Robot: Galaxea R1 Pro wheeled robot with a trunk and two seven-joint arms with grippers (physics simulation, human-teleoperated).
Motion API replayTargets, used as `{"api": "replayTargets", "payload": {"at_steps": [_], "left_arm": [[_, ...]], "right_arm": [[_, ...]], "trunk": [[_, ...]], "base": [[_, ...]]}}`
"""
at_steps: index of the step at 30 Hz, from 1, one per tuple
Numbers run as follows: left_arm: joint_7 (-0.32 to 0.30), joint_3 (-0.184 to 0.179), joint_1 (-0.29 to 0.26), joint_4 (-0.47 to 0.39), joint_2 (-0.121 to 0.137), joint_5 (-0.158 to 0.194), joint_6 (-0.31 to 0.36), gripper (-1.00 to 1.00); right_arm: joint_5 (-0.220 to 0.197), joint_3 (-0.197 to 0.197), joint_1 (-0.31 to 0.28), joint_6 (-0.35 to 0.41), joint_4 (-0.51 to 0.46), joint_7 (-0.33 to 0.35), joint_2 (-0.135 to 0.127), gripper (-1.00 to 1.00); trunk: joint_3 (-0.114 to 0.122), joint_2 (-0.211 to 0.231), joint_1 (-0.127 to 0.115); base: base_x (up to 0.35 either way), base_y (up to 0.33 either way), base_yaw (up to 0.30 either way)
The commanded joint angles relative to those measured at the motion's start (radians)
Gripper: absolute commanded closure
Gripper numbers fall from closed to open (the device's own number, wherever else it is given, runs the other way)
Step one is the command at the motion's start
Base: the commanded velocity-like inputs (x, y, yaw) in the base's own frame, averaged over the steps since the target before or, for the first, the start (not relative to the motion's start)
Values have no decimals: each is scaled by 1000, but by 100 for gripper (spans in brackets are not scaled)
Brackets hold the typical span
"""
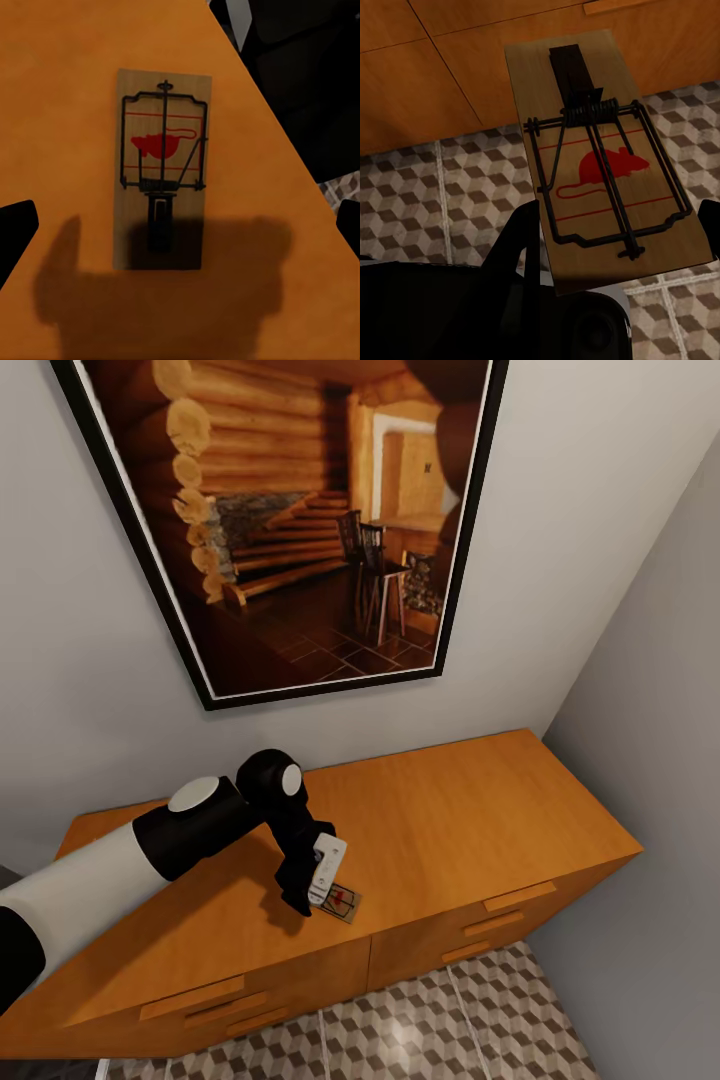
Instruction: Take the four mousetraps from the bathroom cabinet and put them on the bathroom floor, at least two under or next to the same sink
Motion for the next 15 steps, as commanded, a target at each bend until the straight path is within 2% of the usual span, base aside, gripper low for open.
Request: {"api": "replayTargets", "payload": {"at_steps": [1, 15], "left_arm": [[-5, -2, -1, -1, 0, -5, 11, -100], [-5, -4, -1, 0, 0, -5, 11, -100]], "right_arm": [[-12, 5, -1, -4, 1, 6, 0, 100], [-12, 5, -1, -5, 1, 8, 0, 100]], "trunk": [[-2, -2, 1], [-8, -2, 1]], "base": [[0, 0, 0], [0, 0, 0]]}}
